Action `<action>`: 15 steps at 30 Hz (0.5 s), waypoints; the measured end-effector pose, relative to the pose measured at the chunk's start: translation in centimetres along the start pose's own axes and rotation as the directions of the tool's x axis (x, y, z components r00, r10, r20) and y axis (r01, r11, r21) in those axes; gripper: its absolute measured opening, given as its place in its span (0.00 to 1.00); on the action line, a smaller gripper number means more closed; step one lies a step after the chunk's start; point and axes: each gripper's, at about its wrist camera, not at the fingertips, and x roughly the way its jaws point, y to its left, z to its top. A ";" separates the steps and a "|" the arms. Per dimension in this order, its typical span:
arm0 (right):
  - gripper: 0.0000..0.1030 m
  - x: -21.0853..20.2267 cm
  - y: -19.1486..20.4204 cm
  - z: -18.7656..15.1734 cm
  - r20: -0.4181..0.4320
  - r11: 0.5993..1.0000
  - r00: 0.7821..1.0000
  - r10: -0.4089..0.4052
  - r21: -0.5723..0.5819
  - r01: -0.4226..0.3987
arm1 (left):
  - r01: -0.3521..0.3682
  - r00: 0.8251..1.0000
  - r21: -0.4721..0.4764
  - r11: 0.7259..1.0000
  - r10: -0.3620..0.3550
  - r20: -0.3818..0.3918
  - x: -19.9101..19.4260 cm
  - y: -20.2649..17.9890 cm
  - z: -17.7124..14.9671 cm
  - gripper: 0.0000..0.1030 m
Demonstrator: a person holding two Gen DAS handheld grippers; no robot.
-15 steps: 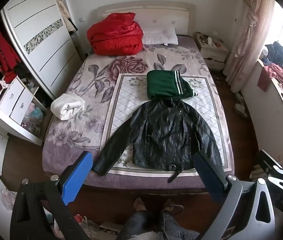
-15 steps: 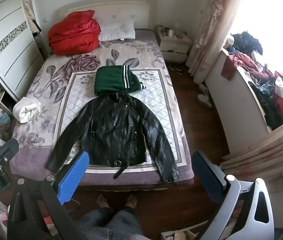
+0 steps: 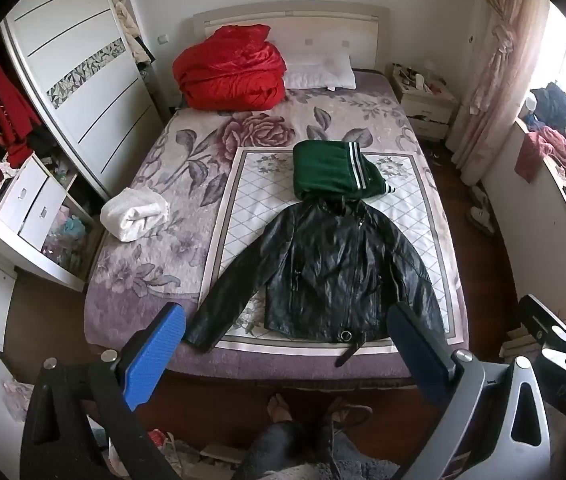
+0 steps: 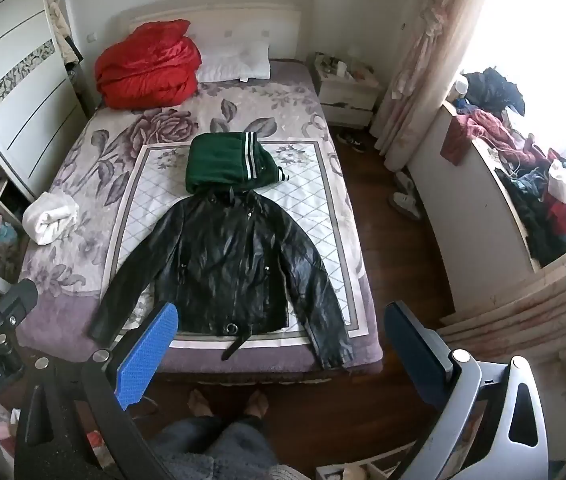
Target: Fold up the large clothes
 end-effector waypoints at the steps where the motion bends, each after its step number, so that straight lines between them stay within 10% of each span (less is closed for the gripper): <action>1: 1.00 -0.1 0.0 0.1 0.000 1.000 1.000 0.000 -0.001 0.000 | -0.001 1.000 0.001 1.000 0.001 0.000 0.0 0.0 0.0 1.00; 15: 1.00 -0.5 0.1 1.2 0.002 1.000 1.000 -0.003 -0.006 0.003 | 0.003 1.000 -0.002 1.000 -0.003 0.000 0.0 0.0 0.0 1.00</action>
